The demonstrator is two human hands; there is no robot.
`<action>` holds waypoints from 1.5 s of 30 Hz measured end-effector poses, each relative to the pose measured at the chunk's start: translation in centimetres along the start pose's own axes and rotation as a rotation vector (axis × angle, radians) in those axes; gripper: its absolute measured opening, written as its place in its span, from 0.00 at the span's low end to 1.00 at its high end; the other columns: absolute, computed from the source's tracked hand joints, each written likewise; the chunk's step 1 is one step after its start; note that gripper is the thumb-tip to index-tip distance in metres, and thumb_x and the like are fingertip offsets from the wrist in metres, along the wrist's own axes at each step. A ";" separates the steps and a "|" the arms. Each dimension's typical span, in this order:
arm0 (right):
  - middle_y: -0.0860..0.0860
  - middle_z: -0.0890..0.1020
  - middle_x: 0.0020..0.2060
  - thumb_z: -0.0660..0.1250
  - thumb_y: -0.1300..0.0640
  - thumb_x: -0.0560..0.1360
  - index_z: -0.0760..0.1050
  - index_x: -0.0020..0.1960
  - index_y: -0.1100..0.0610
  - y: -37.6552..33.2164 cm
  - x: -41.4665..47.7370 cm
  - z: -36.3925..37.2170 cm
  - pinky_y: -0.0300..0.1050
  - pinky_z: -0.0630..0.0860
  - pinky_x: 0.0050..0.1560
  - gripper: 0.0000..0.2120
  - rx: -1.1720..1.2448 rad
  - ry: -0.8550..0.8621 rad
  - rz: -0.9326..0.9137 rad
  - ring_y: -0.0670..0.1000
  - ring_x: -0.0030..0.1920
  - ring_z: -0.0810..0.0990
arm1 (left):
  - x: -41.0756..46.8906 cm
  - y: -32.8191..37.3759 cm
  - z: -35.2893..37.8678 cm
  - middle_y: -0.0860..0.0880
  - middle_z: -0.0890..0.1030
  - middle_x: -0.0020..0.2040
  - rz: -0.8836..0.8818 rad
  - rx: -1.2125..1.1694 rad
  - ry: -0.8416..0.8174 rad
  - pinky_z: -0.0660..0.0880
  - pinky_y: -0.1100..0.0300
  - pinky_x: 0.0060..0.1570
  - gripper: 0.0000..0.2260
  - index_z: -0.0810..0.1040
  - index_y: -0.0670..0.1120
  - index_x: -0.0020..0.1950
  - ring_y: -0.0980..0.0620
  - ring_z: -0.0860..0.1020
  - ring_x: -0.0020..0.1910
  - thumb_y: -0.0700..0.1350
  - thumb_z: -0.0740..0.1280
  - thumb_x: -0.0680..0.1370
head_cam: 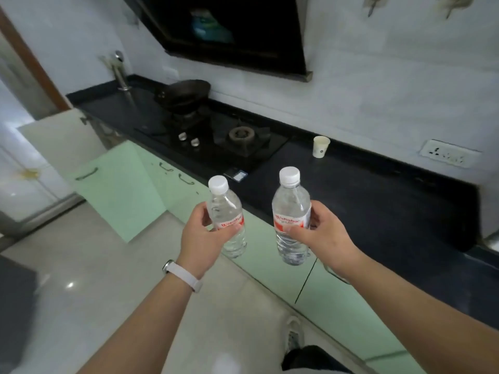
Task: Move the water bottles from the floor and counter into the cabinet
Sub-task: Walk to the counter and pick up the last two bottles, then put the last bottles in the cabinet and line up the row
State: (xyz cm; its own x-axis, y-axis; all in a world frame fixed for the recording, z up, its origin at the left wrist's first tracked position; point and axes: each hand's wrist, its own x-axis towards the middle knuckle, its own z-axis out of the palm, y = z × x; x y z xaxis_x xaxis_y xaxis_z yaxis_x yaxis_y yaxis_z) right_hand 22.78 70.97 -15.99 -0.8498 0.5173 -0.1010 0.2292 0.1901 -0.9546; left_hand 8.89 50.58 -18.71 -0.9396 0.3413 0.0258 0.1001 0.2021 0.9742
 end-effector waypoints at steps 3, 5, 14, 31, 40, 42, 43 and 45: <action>0.44 0.85 0.49 0.79 0.51 0.66 0.76 0.56 0.45 -0.7 1.4 2.1 0.54 0.80 0.57 0.21 -0.016 -0.075 -0.028 0.45 0.50 0.84 | 0.0 -0.8 -2.1 0.58 0.84 0.53 -0.024 -0.020 0.086 0.78 0.55 0.56 0.22 0.77 0.58 0.54 0.55 0.81 0.55 0.45 0.82 0.66; 0.44 0.84 0.49 0.79 0.50 0.66 0.76 0.56 0.45 -1.0 2.7 3.4 0.53 0.80 0.57 0.21 -0.024 -0.122 -0.042 0.44 0.51 0.83 | 0.2 -1.3 -3.2 0.58 0.84 0.53 -0.045 -0.030 0.131 0.78 0.55 0.56 0.22 0.77 0.58 0.54 0.55 0.81 0.55 0.44 0.82 0.66; 0.44 0.84 0.50 0.78 0.54 0.68 0.77 0.55 0.45 -1.2 11.5 7.9 0.51 0.79 0.59 0.19 0.021 -0.338 -0.045 0.42 0.52 0.82 | 4.1 -2.4 -6.1 0.56 0.84 0.54 -0.129 0.014 0.372 0.77 0.56 0.57 0.23 0.78 0.57 0.55 0.54 0.81 0.56 0.41 0.82 0.66; 0.46 0.84 0.48 0.78 0.55 0.67 0.78 0.53 0.49 -4.2 24.9 16.4 0.50 0.78 0.58 0.17 0.066 -0.730 -0.160 0.43 0.50 0.81 | 7.2 -1.6 -8.5 0.55 0.85 0.52 -0.219 0.079 0.847 0.78 0.57 0.56 0.22 0.78 0.53 0.55 0.55 0.82 0.53 0.41 0.82 0.66; 0.44 0.83 0.51 0.77 0.57 0.69 0.77 0.55 0.47 -6.6 25.6 25.4 0.49 0.76 0.61 0.17 0.041 -0.843 -0.175 0.44 0.54 0.81 | 6.8 -3.8 -15.2 0.66 0.84 0.45 -0.231 0.072 0.961 0.75 0.73 0.43 0.21 0.78 0.56 0.52 0.66 0.82 0.45 0.36 0.80 0.68; 0.44 0.83 0.51 0.77 0.56 0.69 0.78 0.54 0.46 -7.1 25.6 27.9 0.50 0.76 0.61 0.17 0.020 -0.844 -0.180 0.45 0.54 0.80 | 7.1 -5.1 -17.4 0.64 0.85 0.46 -0.245 0.054 0.975 0.76 0.71 0.44 0.22 0.78 0.56 0.52 0.65 0.82 0.45 0.36 0.80 0.68; 0.45 0.83 0.50 0.77 0.56 0.68 0.78 0.54 0.46 -7.4 25.6 29.6 0.50 0.77 0.61 0.17 0.012 -0.834 -0.183 0.44 0.54 0.81 | 7.3 -5.9 -19.0 0.63 0.85 0.46 -0.250 0.041 0.977 0.76 0.68 0.46 0.22 0.78 0.55 0.53 0.64 0.82 0.46 0.36 0.80 0.67; 0.47 0.83 0.51 0.77 0.56 0.68 0.78 0.53 0.47 -8.1 25.6 31.9 0.50 0.77 0.60 0.16 -0.007 -0.814 -0.183 0.45 0.54 0.81 | 8.0 -7.1 -21.3 0.58 0.85 0.49 -0.259 0.012 0.968 0.77 0.62 0.50 0.22 0.78 0.53 0.54 0.62 0.83 0.47 0.37 0.81 0.67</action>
State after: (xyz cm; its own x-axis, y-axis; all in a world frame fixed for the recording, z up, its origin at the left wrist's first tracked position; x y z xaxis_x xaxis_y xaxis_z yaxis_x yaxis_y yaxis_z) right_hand -16.00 56.07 -19.80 -0.9506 -0.2870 -0.1182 0.0550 0.2191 -0.9741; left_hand -6.32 32.32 -20.62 -0.7945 -0.6072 -0.0099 -0.1466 0.1760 0.9734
